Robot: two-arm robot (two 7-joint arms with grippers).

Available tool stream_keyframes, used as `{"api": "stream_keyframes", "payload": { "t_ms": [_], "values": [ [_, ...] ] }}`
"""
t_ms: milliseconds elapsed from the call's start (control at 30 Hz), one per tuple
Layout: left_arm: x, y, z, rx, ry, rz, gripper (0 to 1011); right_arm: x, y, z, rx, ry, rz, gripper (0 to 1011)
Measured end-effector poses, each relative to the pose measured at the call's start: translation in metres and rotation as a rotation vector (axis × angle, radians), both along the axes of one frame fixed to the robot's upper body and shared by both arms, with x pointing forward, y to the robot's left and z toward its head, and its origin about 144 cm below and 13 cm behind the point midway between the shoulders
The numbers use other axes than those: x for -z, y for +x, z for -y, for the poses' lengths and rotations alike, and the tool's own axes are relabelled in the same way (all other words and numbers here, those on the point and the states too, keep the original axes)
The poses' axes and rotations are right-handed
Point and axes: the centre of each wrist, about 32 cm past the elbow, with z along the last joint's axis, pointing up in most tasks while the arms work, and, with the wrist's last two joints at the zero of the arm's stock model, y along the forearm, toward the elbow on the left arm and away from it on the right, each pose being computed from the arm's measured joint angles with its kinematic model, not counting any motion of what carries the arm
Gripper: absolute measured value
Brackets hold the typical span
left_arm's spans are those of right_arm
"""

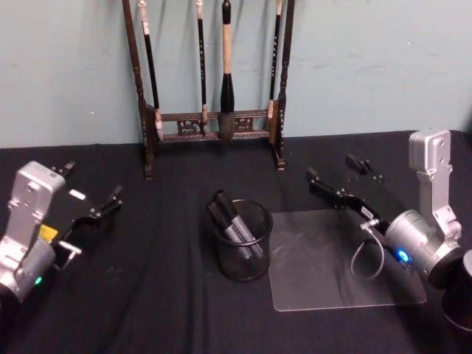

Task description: Pick up the water-based marker from the table and place it into the pen holder.

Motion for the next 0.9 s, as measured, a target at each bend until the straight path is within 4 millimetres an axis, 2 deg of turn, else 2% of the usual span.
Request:
{"api": "stream_keyframes", "payload": {
  "t_ms": [500,900],
  "values": [
    [0.0,0.0,0.0,0.0,0.0,0.0,1001,0.025,-0.008,-0.001,0.021,-0.057,-0.112,1000],
    [0.0,0.0,0.0,0.0,0.0,0.0,1001,0.027,-0.009,-0.002,0.026,-0.06,-0.126,1000]
  ]
}}
